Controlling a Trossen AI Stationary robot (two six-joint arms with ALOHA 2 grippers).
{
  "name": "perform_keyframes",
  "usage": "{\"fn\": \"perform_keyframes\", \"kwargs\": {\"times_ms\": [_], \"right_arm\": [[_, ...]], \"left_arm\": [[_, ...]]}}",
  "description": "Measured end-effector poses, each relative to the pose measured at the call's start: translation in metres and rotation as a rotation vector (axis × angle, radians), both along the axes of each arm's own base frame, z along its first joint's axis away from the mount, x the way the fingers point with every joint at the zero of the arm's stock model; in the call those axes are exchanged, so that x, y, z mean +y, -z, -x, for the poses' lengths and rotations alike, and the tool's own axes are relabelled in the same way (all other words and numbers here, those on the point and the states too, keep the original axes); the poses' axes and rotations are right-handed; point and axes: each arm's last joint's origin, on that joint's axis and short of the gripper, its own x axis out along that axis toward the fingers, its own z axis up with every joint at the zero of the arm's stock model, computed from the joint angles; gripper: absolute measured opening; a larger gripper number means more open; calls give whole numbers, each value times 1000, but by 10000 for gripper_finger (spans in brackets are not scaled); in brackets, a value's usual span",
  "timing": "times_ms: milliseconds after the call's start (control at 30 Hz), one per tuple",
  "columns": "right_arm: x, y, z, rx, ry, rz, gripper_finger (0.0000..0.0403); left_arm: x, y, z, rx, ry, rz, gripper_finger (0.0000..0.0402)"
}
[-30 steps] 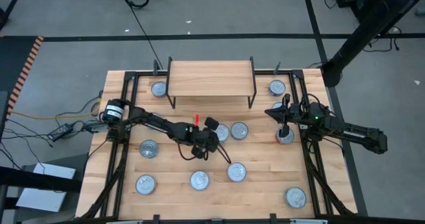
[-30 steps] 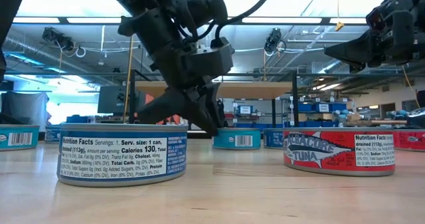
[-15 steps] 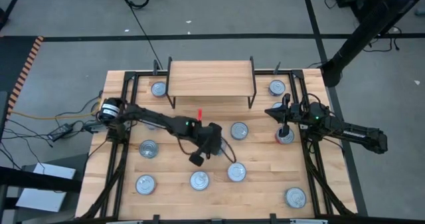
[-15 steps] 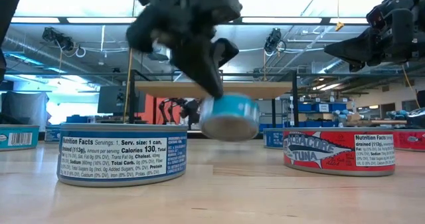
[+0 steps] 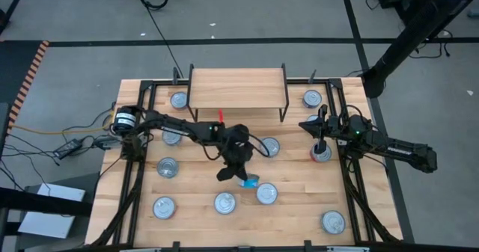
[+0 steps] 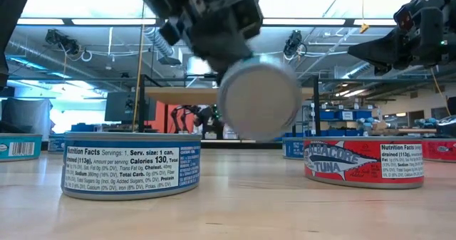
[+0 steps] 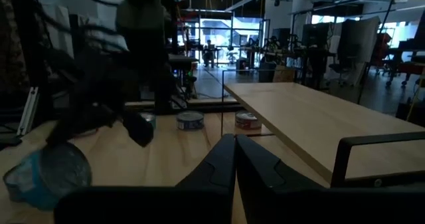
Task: Stack canned seafood by type on shelf
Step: Put the yellow blue tuna can on the shelf
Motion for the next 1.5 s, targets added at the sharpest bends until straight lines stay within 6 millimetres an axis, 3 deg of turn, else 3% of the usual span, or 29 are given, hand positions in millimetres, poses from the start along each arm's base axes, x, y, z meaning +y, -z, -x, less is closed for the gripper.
{"fn": "perform_keyframes", "kwargs": {"times_ms": [267,900,1200,1500], "right_arm": [[0,0,0,0,0,0,25],[0,0,0,0,-1,0,25],[0,0,0,0,0,0,25],[0,0,0,0,-1,0,25]], "left_arm": [[2,24,10,40,-67,98,0],[20,35,16,60,-172,60,6],[20,35,16,60,-175,54,40],[20,36,16,52,-173,54,114]]}}
